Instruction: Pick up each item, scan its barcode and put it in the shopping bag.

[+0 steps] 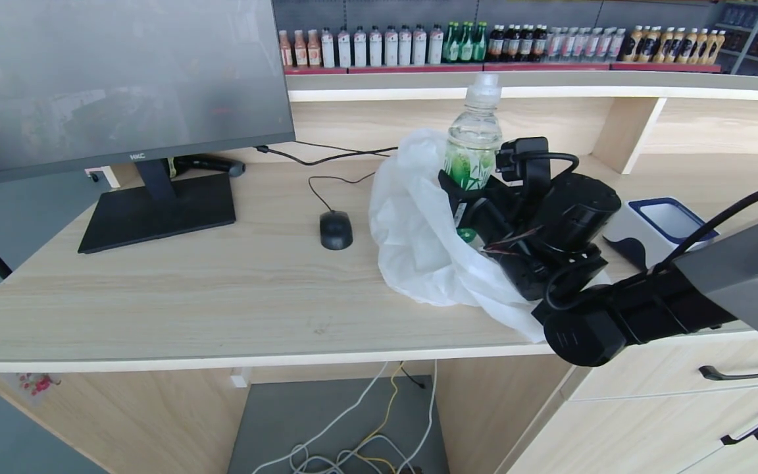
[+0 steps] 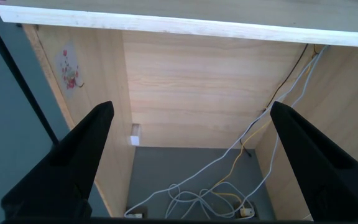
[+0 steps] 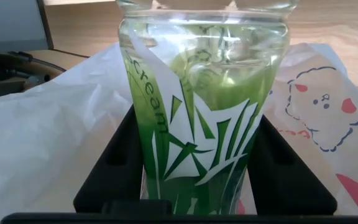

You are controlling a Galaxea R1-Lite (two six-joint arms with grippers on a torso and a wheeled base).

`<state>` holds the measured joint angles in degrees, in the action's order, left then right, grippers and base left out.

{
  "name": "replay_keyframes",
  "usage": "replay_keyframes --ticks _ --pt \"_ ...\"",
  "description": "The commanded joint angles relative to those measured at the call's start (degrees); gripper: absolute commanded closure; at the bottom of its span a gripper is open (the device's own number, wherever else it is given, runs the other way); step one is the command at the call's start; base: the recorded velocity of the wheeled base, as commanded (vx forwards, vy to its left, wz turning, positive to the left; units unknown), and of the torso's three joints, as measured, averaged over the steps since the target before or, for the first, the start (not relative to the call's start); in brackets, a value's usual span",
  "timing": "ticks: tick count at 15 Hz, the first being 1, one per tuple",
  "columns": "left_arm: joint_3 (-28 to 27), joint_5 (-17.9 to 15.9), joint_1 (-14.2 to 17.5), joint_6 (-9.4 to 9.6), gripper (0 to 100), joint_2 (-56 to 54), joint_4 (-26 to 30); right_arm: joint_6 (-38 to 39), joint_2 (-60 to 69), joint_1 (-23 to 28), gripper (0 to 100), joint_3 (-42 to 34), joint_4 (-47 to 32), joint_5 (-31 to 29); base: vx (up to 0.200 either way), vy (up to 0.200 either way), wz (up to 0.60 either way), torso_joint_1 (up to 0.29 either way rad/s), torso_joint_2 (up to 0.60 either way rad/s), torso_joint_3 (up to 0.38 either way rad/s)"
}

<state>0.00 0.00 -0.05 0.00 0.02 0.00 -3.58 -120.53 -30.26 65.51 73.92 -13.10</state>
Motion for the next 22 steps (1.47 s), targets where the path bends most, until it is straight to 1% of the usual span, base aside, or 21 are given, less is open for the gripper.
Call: replay_keyframes --ticks 1,16,17,22 --pt "0.00 0.00 -0.04 0.00 0 -0.02 0.00 -0.11 -0.23 0.02 100 -0.03 -0.10 0.01 0.000 0.000 0.00 0.000 0.00 0.000" --pt "0.00 0.00 -0.04 0.00 0 -0.02 0.00 -1.07 -0.06 -0.07 100 -0.21 -0.18 -0.52 0.000 0.000 0.00 0.000 0.00 0.000" --pt "0.00 0.00 -0.04 0.00 0 -0.02 0.00 -1.07 0.03 -0.07 0 -0.12 -0.10 -0.43 0.000 0.000 0.00 0.000 0.00 0.000" --pt "0.00 0.00 -0.04 0.00 0 -0.02 0.00 -1.07 1.17 -0.07 0 -0.12 -0.01 -0.43 0.000 0.000 0.00 0.000 0.00 0.000"
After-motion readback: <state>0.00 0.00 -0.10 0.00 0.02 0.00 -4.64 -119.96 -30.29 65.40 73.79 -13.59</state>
